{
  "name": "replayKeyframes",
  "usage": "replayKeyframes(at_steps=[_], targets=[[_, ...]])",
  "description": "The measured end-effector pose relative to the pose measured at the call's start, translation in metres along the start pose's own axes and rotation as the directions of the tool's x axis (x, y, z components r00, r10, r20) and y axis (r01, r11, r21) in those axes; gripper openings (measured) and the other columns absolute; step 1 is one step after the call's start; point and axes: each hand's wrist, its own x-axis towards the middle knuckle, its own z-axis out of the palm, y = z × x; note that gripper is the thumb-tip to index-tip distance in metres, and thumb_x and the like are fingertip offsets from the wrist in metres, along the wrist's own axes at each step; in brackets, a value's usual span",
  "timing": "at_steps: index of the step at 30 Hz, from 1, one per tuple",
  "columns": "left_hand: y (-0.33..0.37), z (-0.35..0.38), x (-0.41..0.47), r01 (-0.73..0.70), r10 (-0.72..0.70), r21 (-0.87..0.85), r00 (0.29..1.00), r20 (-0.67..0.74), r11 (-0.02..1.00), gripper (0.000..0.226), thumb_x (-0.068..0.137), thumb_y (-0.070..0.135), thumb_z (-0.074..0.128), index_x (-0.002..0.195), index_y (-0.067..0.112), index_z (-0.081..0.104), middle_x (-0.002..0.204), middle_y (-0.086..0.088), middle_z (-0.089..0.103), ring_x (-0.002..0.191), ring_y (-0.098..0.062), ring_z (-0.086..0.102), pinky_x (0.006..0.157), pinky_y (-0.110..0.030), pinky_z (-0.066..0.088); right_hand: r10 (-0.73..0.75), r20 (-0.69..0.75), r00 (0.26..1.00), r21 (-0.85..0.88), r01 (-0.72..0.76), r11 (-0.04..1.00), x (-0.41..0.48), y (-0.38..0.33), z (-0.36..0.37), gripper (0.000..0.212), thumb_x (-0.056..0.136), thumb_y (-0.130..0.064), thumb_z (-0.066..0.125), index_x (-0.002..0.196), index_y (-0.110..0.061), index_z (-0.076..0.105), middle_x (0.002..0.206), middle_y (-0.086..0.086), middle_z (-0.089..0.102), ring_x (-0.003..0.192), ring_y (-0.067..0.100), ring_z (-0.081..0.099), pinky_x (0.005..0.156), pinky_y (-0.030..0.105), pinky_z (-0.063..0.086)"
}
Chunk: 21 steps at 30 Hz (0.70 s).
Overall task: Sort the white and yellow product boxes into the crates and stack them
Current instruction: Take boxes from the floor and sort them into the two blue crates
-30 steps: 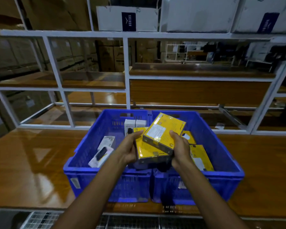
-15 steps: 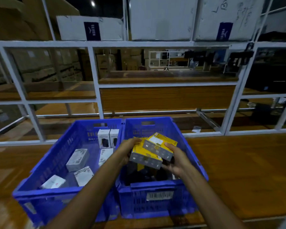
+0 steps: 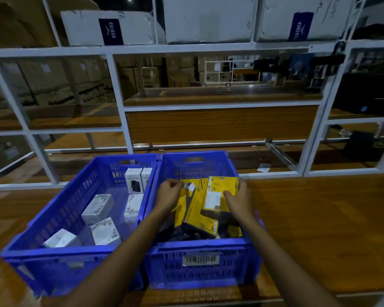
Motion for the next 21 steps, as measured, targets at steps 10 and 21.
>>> replayKeyframes(at_steps=[10, 21], targets=[[-0.038, 0.013, -0.012, -0.041, -0.02, 0.258, 0.973, 0.231, 0.965, 0.023, 0.094, 0.01, 0.054, 0.116, 0.011, 0.059, 0.084, -0.021, 0.066, 0.061, -0.023, 0.055, 0.058, -0.031, 0.042, -0.173, 0.156, 0.972, -0.233, 0.207, 0.95, -0.012, 0.011, 0.003, 0.012, 0.087, -0.022, 0.059, 0.09, -0.021, 0.07, 0.093, 0.002, 0.074, 0.088, 0.025, 0.068, 0.07, 0.033, 0.052], [-0.034, 0.009, -0.018, -0.118, 0.09, 0.179, 0.984, 0.154, 0.977, 0.017, 0.093, 0.003, 0.053, 0.081, 0.012, 0.061, 0.05, -0.015, 0.051, 0.042, -0.024, 0.044, 0.046, -0.031, 0.035, -0.27, 0.11, 0.956, -0.235, 0.289, 0.928, -0.016, 0.006, 0.006, 0.036, 0.085, -0.022, 0.053, 0.12, -0.019, 0.065, 0.128, 0.004, 0.062, 0.118, 0.03, 0.054, 0.098, 0.045, 0.047]])
